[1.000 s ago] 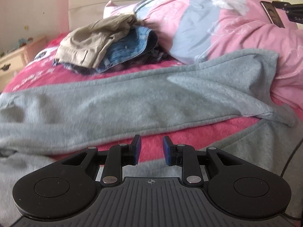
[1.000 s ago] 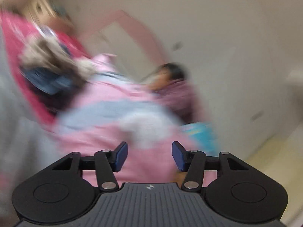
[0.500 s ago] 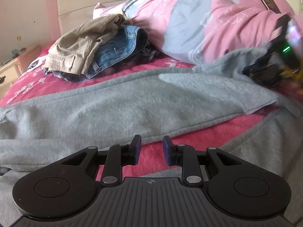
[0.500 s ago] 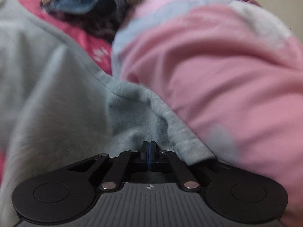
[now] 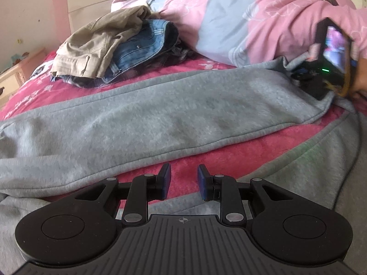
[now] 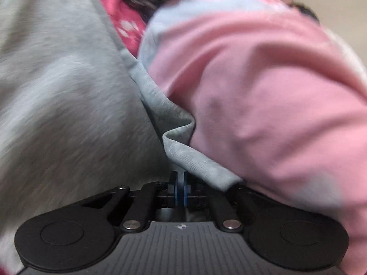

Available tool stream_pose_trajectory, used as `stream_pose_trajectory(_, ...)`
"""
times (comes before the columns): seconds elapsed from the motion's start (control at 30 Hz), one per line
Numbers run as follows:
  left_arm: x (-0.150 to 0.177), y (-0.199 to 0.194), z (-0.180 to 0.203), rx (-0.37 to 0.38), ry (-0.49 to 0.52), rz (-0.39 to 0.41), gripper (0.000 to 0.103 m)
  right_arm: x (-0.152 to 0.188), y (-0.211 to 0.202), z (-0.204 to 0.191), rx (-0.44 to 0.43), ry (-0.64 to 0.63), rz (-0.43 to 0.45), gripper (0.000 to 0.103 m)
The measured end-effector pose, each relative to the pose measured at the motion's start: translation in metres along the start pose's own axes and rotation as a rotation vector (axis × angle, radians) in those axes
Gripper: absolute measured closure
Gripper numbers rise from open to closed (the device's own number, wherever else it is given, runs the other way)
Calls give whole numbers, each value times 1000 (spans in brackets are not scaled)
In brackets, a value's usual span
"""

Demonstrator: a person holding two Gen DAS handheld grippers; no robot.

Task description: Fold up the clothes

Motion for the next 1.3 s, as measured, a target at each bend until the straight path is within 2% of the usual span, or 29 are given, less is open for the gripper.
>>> stream_pose_trajectory(0.03, 0, 1, -1, -1, -6, -2, 78, 1, -8, 0, -3, -9, 23, 90)
stream_pose_trajectory(0.23, -2, -1, -8, -16, -23, 12, 78, 1, -65, 9, 56, -13, 145, 89)
stream_pose_trajectory(0.33, -5, -2, -15, -36, -35, 20, 78, -12, -97, 16, 88, 2, 235, 76)
stream_pose_trajectory(0.43, -13, -3, -28, -60, -68, 40, 78, -34, -126, 8, 19, 46, 325, 74)
stream_pose_trajectory(0.53, -23, -1, -47, -93, -127, 64, 78, -72, -125, -10, -114, 108, 366, 75)
stream_pose_trajectory(0.63, -24, 4, -72, -133, -229, 64, 78, -92, -117, -33, -274, 198, 355, 75)
stream_pose_trajectory(0.67, -18, 8, -82, -146, -265, 40, 78, -97, -111, -41, -335, 234, 340, 75)
stream_pose_trajectory(0.77, 4, 22, -106, -174, -362, -35, 78, -102, -77, -74, -492, 297, 223, 76)
stream_pose_trajectory(0.9, 8, 7, -114, -140, -422, 39, 78, -107, -69, -73, -501, 340, 224, 75)
stream_pose_trajectory(1.0, 1, -23, -121, -136, -449, 154, 74, -113, -82, -60, -519, 387, 279, 75)
stream_pose_trajectory(1.03, 2, -28, -128, -150, -459, 172, 70, -114, -88, -58, -530, 399, 296, 75)
stream_pose_trajectory(1.13, 8, -41, -150, -202, -493, 208, 68, -114, -95, -63, -563, 403, 314, 75)
stream_pose_trajectory(1.23, 35, -25, -182, -260, -600, 104, 69, -114, -74, -86, -600, 383, 258, 74)
stream_pose_trajectory(1.3, 45, -24, -194, -228, -687, 115, 72, -111, -62, -96, -617, 395, 220, 71)
Point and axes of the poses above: each gripper's, at about its wrist camera, not at the fingertips, and y roughly the way its jaws point, z to its right, x to its underside, the point moved 9 cm from there along y, roughly the way its jaws point, and after that the axes turned 3 degrees about z, right-handed, at the moved point
